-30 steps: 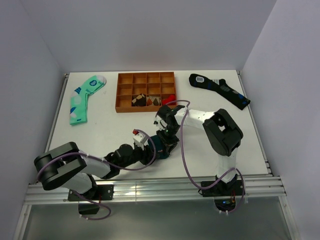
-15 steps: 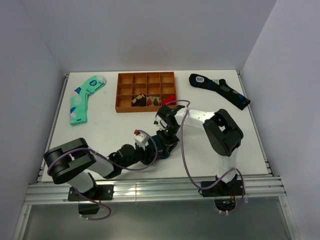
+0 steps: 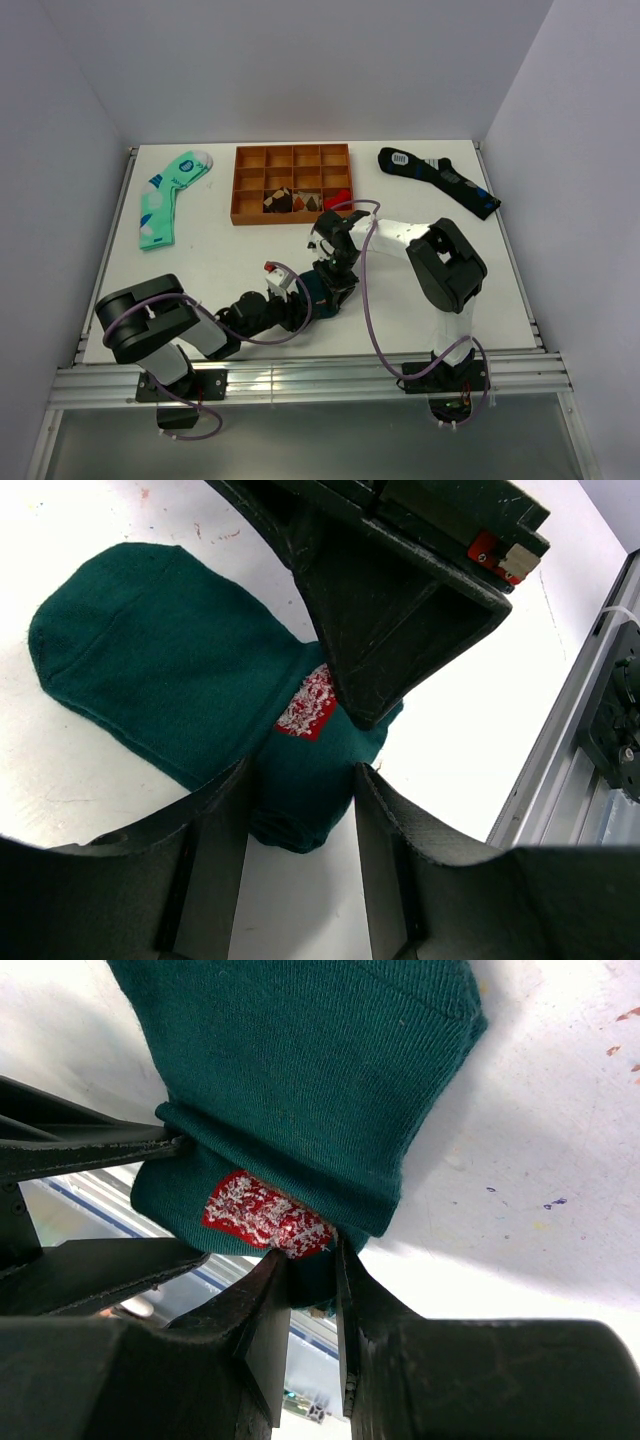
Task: Roll the socks
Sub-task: Roll the sock at the center of the board.
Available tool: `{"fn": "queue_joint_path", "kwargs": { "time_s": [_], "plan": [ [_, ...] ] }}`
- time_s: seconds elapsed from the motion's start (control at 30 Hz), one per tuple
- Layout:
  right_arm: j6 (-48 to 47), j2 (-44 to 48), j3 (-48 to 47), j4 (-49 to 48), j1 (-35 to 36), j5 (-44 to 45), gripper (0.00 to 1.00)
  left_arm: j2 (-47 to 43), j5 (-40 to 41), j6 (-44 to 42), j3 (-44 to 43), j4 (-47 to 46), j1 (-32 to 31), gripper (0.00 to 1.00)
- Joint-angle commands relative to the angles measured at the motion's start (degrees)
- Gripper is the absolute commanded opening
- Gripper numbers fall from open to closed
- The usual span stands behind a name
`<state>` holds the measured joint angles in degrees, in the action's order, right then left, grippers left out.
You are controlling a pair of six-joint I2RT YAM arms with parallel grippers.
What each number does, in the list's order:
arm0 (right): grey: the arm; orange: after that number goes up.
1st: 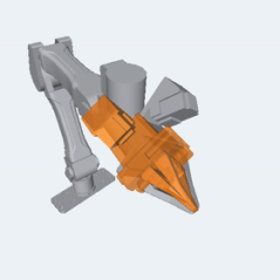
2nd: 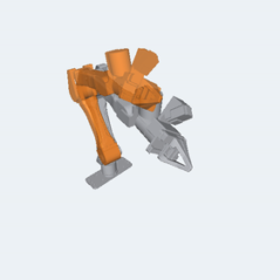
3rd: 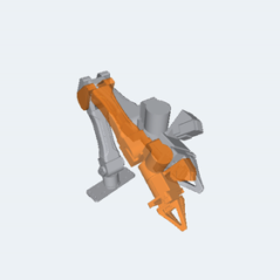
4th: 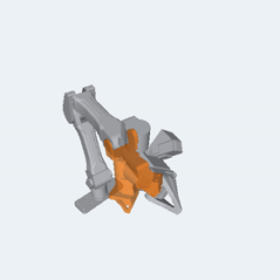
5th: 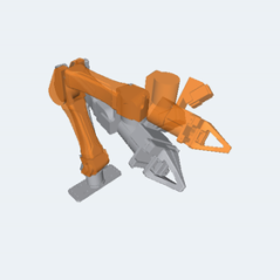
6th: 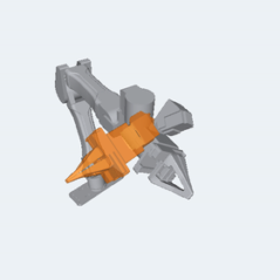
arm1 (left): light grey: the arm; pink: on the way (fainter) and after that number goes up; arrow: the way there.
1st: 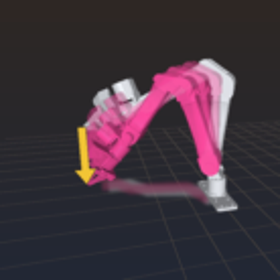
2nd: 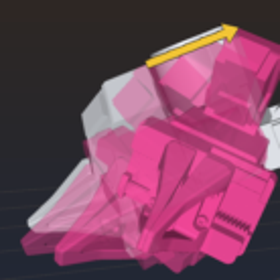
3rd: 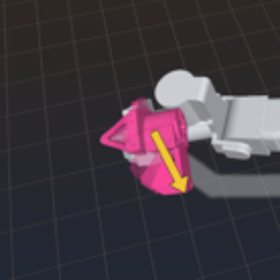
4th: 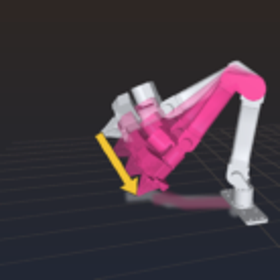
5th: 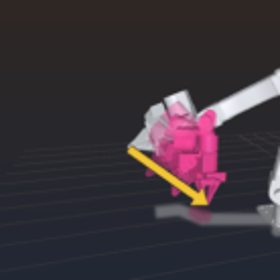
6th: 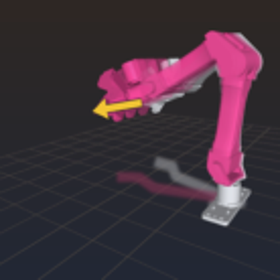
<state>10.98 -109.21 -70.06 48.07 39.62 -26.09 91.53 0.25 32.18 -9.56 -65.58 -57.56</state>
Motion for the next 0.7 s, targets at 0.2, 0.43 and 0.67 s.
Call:
{"fn": "queue_joint_path", "kwargs": {
  "time_s": [0.2, 0.43, 0.67],
  "plan": [
    [-1.0, 1.0, 0.8, 0.6, 0.2, 5.6, 0.14, 1.2, 2.0, 0.0, 0.6, 0.3, 0.1, 0.5],
    [-1.1, 1.5, 0.8, 0.5, 0.1, 5.6, 0.14, 3.2, 2.6, 0.3, -1.2, 2.9, -0.1, 0.49],
    [-0.4, 2.4, 2.6, -1.8, 0.1, 4.9, 0.15, 3.7, 2.6, 1.5, -1.9, 4.8, -0.1, 0.21]
  ]
}}
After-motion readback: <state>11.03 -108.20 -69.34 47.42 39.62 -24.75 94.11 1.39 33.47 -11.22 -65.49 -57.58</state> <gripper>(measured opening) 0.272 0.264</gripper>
